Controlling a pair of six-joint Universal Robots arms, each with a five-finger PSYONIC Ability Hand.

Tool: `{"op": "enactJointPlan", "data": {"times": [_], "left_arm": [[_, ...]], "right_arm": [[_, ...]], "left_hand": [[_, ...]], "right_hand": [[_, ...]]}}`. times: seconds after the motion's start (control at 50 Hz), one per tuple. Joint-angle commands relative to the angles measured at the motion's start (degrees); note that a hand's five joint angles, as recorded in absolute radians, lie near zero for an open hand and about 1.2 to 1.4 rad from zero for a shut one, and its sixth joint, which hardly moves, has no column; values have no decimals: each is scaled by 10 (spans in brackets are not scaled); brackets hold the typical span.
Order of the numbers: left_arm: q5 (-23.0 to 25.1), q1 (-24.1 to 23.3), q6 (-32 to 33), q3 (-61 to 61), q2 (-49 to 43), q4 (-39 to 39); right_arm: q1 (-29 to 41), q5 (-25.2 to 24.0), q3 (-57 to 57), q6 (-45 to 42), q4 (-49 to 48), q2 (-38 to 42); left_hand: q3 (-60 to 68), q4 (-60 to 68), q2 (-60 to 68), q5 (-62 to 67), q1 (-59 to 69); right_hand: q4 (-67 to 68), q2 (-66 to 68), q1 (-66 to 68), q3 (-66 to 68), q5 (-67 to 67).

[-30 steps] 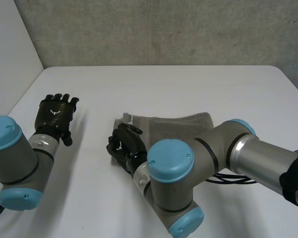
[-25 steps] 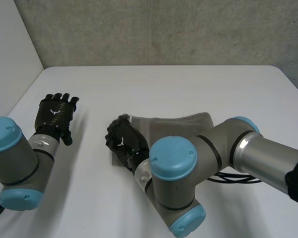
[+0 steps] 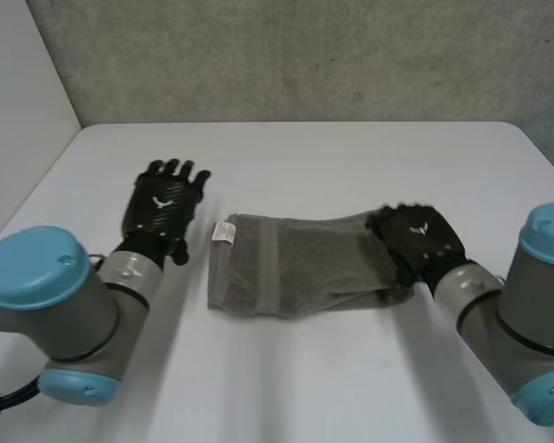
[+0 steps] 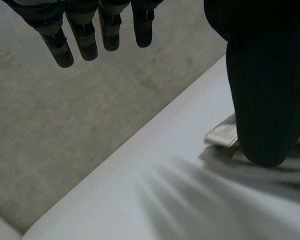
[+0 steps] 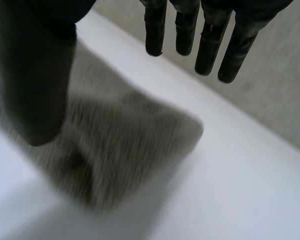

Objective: Fold the towel.

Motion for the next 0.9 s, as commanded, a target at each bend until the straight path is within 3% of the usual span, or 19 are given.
{"op": "enactJointPlan", "data": {"times": [0.02, 0.16, 0.2, 0.22, 0.26, 0.44, 0.58, 0.64, 0.74, 0.86, 0.9], "left_arm": [[-2, -39, 0, 58, -66, -18], [-2, -48, 1, 83, -110, -52], [-2, -48, 1, 82, -116, -53], [-2, -48, 1, 81, -117, -54], [-3, -47, 1, 78, -117, -54], [-6, -48, 4, 49, -84, -64], [-5, -45, 1, 40, -5, -67], [-5, -43, 0, 53, 29, -67], [-6, -38, -1, 90, 62, -78], [-9, -36, -22, 128, 71, -112], [-9, -33, -38, 130, 71, -112]], "right_arm": [[-44, -27, 27, -9, -13, 33], [-56, -26, 34, -3, -58, 46], [-57, -22, 36, 0, -67, 46], [-57, -22, 36, 0, -67, 46], [-63, -19, 39, 2, -70, 41], [-72, -16, 45, -23, -38, 10], [-56, -13, -29, -167, 34, -14], [-38, -12, -54, -177, 37, -10], [112, -25, -173, -186, 40, 57], [193, -28, -251, -202, 42, 131], [237, -32, -288, -213, 43, 188]], "left_hand": [[23, 24, 23, 5, 23], [28, 29, 28, 10, 28], [28, 29, 28, 10, 28], [28, 29, 28, 10, 28], [28, 29, 28, 10, 28], [27, 27, 26, 9, 27], [20, 20, 20, 2, 20], [18, 19, 18, 0, 18], [17, 17, 16, -2, 16], [5, 5, 5, -13, 5], [5, 5, 5, -13, 5]], "right_hand": [[89, 89, 84, 87, 81], [272, 272, 267, 270, 264], [465, 465, 460, 463, 457], [466, 466, 460, 464, 458], [620, 619, 614, 617, 612], [620, 620, 615, 618, 612], [620, 620, 615, 618, 612], [620, 620, 615, 618, 612], [620, 620, 615, 618, 612], [620, 620, 615, 618, 612], [620, 620, 615, 618, 612]]}}
